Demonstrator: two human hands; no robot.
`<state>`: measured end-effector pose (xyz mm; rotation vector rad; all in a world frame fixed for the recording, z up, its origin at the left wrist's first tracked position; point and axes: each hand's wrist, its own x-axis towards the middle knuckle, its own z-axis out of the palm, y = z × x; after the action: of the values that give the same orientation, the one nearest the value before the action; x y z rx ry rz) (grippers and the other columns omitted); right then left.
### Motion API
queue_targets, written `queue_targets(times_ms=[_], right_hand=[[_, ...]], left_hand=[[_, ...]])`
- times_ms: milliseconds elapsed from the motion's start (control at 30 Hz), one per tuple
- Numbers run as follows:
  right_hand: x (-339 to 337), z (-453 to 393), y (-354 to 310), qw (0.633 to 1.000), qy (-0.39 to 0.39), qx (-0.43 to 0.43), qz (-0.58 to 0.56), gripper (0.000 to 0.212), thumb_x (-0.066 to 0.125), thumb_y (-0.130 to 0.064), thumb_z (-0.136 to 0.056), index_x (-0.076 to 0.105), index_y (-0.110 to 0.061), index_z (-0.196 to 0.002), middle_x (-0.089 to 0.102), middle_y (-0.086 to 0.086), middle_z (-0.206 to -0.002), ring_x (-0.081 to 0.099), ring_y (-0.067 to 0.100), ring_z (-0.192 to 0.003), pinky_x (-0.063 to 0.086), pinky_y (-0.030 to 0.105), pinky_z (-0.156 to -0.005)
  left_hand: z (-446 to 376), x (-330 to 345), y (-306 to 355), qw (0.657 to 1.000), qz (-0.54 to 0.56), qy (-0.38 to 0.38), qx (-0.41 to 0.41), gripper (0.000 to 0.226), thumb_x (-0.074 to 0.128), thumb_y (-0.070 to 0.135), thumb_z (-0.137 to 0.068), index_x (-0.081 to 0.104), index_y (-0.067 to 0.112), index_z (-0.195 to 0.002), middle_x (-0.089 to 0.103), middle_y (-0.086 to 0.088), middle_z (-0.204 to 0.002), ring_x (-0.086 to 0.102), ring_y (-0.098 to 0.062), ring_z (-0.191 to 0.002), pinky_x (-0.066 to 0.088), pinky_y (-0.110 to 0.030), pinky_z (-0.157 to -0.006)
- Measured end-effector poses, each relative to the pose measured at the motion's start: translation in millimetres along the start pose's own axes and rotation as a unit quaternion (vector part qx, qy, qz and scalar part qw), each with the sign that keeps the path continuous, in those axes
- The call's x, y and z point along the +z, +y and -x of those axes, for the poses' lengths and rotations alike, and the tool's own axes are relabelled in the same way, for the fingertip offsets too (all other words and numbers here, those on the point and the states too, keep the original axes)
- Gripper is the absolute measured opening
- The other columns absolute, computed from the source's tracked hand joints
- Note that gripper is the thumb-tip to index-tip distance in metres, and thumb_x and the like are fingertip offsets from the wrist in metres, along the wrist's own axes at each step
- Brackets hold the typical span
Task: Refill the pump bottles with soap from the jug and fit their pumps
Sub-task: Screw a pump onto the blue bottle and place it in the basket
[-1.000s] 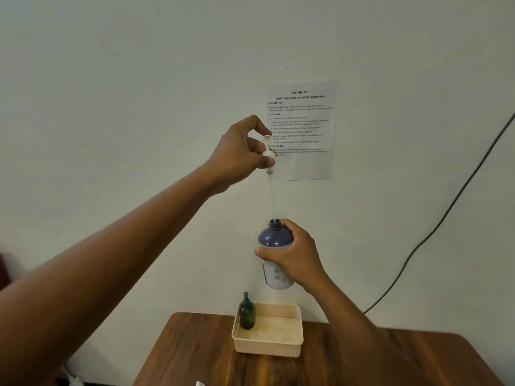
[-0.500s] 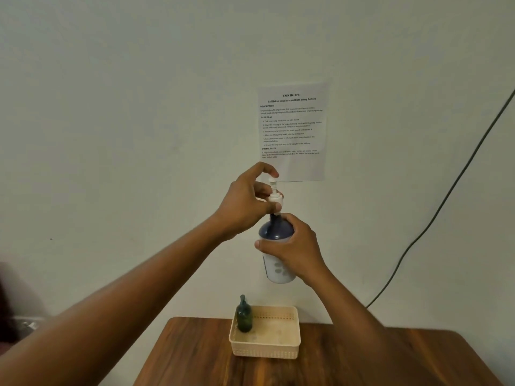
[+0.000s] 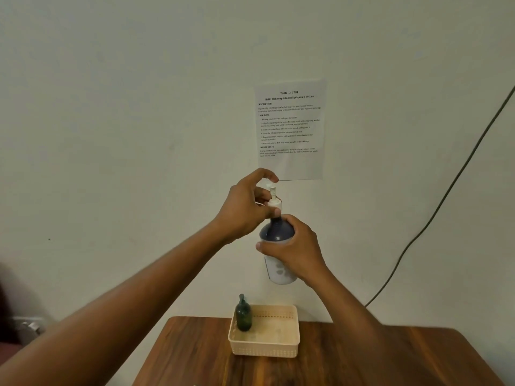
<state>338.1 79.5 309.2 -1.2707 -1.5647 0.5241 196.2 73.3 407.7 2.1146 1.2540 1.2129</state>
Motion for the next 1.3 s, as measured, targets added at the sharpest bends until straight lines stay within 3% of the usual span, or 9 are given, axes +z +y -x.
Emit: queue_targets(times_ms=[100, 200, 467, 567, 667, 900, 1000, 1100, 1300], right_hand=[[-3, -1, -3, 1.000, 0.009, -0.014, -0.009, 0.064, 0.087, -0.054, -0.063, 0.051, -0.039, -0.113, 0.054, -0.029, -0.097, 0.058, 0.003, -0.084, 0.040, 0.008, -0.065], [-5, -4, -4, 1.000, 0.010, -0.017, -0.012, 0.063, 0.087, -0.054, -0.061, 0.055, -0.035, -0.112, 0.061, -0.019, -0.099, 0.060, 0.006, -0.085, 0.046, 0.013, -0.068], [-6, -3, -2, 1.000, 0.012, -0.014, -0.018, 0.064, 0.088, -0.048, -0.066, 0.056, -0.030, -0.119, 0.064, -0.010, -0.109, 0.062, 0.012, -0.090, 0.049, 0.017, -0.073], [-8, -3, -4, 1.000, 0.013, -0.014, -0.024, 0.062, 0.088, -0.047, -0.066, 0.058, -0.030, -0.117, 0.066, -0.010, -0.109, 0.063, 0.013, -0.094, 0.050, 0.016, -0.075], [-6, -2, -5, 0.999, 0.013, -0.012, -0.030, 0.066, 0.089, -0.047, -0.065, 0.057, -0.032, -0.120, 0.063, -0.012, -0.112, 0.060, 0.011, -0.098, 0.046, 0.012, -0.075], [-13, -2, -5, 0.999, 0.012, -0.002, -0.050, 0.068, 0.088, -0.048, -0.063, 0.056, -0.032, -0.121, 0.064, -0.009, -0.112, 0.062, 0.015, -0.098, 0.058, 0.031, -0.082], [-17, -3, -5, 0.999, 0.013, -0.001, -0.046, 0.066, 0.088, -0.047, -0.066, 0.056, -0.030, -0.122, 0.065, -0.007, -0.114, 0.062, 0.017, -0.100, 0.058, 0.034, -0.085], [-17, -2, -6, 0.999, 0.006, -0.003, -0.040, 0.064, 0.088, -0.044, -0.069, 0.057, -0.028, -0.123, 0.065, -0.006, -0.116, 0.062, 0.016, -0.103, 0.056, 0.032, -0.090], [-21, 2, -7, 0.999, -0.006, -0.002, -0.046, 0.065, 0.089, -0.044, -0.065, 0.057, -0.031, -0.119, 0.065, -0.009, -0.112, 0.063, 0.016, -0.097, 0.059, 0.034, -0.085]], left_hand=[[3, 5, -5, 1.000, 0.005, -0.011, -0.001, 0.060, 0.088, 0.009, -0.078, 0.058, 0.035, -0.123, 0.073, -0.007, -0.099, 0.074, -0.021, -0.091, 0.062, -0.026, -0.082], [6, 9, -10, 1.000, 0.018, -0.007, -0.006, 0.059, 0.086, 0.006, -0.078, 0.060, 0.034, -0.122, 0.071, -0.006, -0.096, 0.073, -0.019, -0.085, 0.061, -0.021, -0.074], [3, 13, -16, 0.997, 0.060, -0.039, -0.011, 0.082, 0.082, 0.004, -0.083, 0.044, 0.038, -0.148, 0.075, -0.001, -0.110, 0.073, -0.018, -0.103, 0.063, -0.030, -0.089], [4, 19, -16, 0.998, 0.046, 0.028, -0.028, 0.092, 0.091, 0.025, -0.077, 0.037, 0.036, -0.150, 0.066, 0.002, -0.108, 0.065, -0.012, -0.100, 0.056, -0.020, -0.079], [5, 26, -17, 0.993, 0.081, 0.079, -0.031, 0.088, 0.093, 0.025, -0.075, 0.042, 0.031, -0.146, 0.068, -0.007, -0.096, 0.068, -0.015, -0.085, 0.059, -0.020, -0.073], [0, 17, -19, 0.991, 0.130, -0.032, -0.028, 0.085, 0.071, 0.005, -0.095, 0.026, 0.034, -0.161, 0.080, 0.004, -0.104, 0.075, -0.009, -0.105, 0.053, -0.018, -0.087], [0, 18, -15, 0.993, 0.109, -0.025, -0.029, 0.089, 0.076, 0.022, -0.094, 0.021, 0.040, -0.161, 0.073, 0.008, -0.116, 0.069, -0.006, -0.110, 0.048, -0.007, -0.074], [1, 26, -12, 0.996, 0.076, 0.036, -0.011, 0.095, 0.089, 0.036, -0.080, 0.031, 0.036, -0.155, 0.066, 0.001, -0.107, 0.068, -0.014, -0.099, 0.055, -0.017, -0.080], [0, 22, -11, 0.991, 0.132, -0.020, -0.020, 0.099, 0.084, 0.001, -0.083, 0.030, 0.035, -0.158, 0.077, 0.000, -0.100, 0.075, -0.016, -0.097, 0.061, -0.030, -0.091]])
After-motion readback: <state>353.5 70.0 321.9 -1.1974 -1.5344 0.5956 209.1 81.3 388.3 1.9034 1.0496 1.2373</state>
